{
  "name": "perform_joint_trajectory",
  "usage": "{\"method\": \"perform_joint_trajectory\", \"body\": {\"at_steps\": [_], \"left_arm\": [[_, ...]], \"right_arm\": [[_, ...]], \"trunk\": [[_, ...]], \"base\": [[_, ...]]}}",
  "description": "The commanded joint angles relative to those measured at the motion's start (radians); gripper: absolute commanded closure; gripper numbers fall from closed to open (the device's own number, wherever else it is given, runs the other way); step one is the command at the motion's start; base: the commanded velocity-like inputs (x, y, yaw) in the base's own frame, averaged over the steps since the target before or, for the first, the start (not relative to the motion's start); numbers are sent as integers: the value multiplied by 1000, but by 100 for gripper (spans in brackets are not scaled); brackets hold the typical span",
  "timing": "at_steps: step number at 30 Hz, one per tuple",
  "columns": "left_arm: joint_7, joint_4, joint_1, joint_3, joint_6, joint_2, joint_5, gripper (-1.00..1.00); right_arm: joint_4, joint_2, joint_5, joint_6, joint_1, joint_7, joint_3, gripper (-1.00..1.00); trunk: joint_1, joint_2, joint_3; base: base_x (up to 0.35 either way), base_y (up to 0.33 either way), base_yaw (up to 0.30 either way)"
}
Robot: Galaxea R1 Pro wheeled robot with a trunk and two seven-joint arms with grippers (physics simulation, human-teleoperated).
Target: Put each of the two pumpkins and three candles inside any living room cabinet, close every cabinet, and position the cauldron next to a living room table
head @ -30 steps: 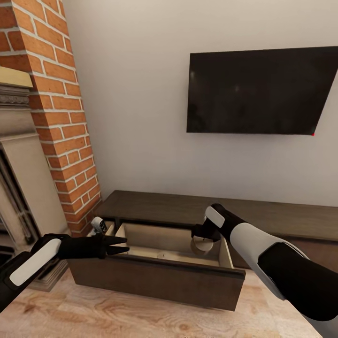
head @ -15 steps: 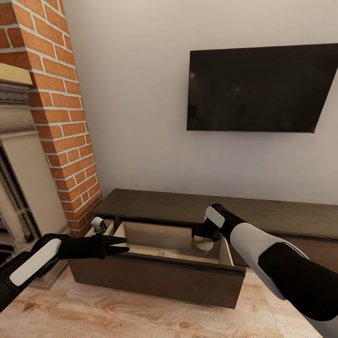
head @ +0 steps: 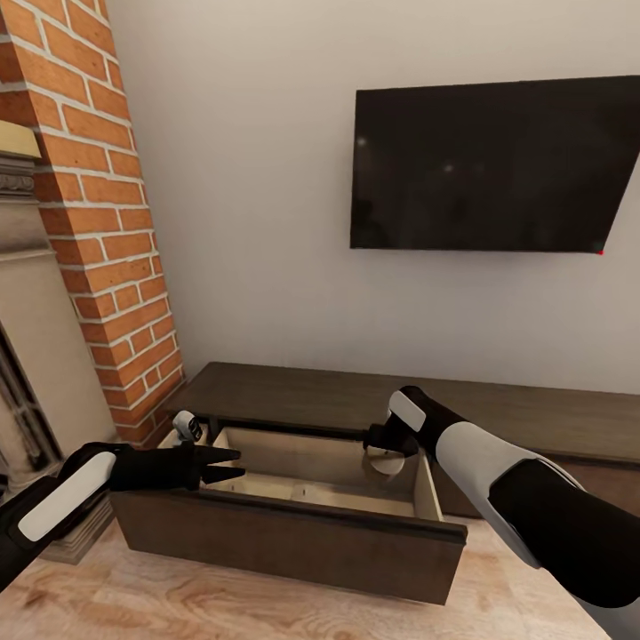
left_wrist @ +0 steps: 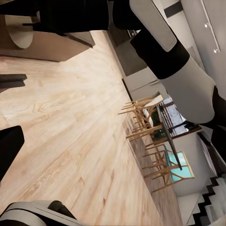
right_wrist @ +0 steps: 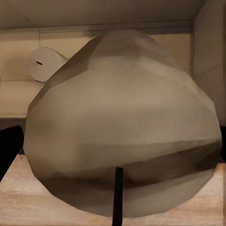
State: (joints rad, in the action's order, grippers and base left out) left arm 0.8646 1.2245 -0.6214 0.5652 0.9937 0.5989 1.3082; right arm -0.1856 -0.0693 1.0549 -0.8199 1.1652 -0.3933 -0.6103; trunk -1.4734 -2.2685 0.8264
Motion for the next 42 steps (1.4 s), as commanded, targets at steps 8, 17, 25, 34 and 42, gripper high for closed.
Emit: {"method": "perform_joint_trajectory", "body": {"at_steps": [8,17,25,34,42], "left_arm": [[2,1,-1,5,3,1,3,-100],[2,1,-1,7,3,1,3,-100],[3,68,-1,24,3,1,10,-100],[2,115,-1,68,3,1,12,-100],[1,120,-1,71,3,1,11,-100]], "right_arm": [[-2,0,15,-1,1,-9,-5,100],[-1,0,15,-1,1,-9,-5,100],[-1,-1,14,-1,1,-9,-5,100],[3,0,14,18,1,-9,-5,100],[3,0,13,28,1,-9,-5,100]], "trunk": [[0,0,1],[-8,-14,7],[-38,-70,32],[-73,-133,61],[-104,-189,86]], "base": [[112,-17,0],[8,-1,0],[0,0,0],[0,0,0],[0,0,0]]}}
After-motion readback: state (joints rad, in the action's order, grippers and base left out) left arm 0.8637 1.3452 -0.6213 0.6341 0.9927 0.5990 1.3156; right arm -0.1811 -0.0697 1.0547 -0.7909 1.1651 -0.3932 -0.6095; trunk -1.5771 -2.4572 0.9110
